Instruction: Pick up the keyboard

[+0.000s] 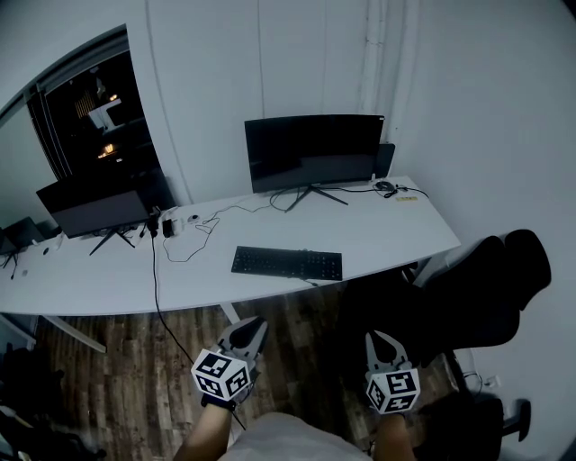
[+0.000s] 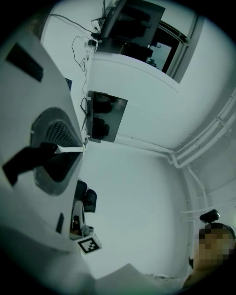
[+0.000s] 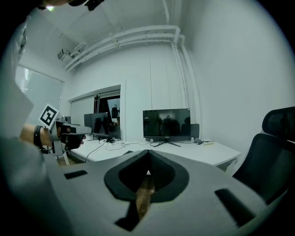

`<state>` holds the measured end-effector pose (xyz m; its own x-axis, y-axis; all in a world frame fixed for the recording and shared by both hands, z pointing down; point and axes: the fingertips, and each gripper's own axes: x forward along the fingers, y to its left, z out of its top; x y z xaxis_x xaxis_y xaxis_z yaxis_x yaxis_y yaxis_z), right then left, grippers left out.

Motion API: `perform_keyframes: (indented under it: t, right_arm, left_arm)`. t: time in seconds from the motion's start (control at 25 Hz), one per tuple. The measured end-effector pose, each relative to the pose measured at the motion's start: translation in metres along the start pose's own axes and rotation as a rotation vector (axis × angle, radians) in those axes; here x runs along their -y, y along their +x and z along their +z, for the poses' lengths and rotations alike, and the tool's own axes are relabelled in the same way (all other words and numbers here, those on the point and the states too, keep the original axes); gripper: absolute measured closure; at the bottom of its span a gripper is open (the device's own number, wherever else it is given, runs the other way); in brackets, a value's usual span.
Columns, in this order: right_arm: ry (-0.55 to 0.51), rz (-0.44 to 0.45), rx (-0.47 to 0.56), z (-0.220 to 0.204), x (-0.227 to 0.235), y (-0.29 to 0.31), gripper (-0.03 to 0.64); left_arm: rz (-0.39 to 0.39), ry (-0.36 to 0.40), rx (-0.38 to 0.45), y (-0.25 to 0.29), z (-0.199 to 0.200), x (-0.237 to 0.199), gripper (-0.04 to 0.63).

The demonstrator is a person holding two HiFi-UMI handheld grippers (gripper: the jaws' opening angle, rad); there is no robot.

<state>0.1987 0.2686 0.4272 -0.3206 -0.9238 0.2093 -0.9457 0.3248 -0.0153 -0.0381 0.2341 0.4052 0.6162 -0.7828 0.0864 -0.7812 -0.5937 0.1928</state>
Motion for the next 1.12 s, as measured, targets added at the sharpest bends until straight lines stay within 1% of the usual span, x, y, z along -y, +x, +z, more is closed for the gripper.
perform_keyframes:
  t: [0.12, 0.32, 0.68, 0.92, 1.12]
  right_arm:
    - [0.002, 0.001, -0.007, -0.004, 0.005, 0.002, 0.614]
    - [0.019, -0.005, 0.011, 0.0, 0.017, 0.008, 0.615]
    - [0.024, 0.024, -0.026, -0.008, 0.015, 0.03, 0.614]
    - [0.023, 0.045, -0.038, -0.011, 0.013, 0.054, 0.614]
    - [0.018, 0.054, -0.038, -0.005, 0.014, 0.084, 0.614]
  left_arm:
    - [0.006, 0.003, -0.004, 0.005, -0.003, -0.001, 0.566]
    - [0.01, 0.006, -0.001, 0.018, 0.001, -0.005, 0.566]
    - [0.019, -0.015, -0.015, 0.032, -0.004, -0.018, 0.565]
    - [0.037, -0.024, -0.012, 0.037, -0.004, -0.035, 0.565]
    - [0.05, -0.02, -0.007, 0.052, 0.002, -0.061, 0.565]
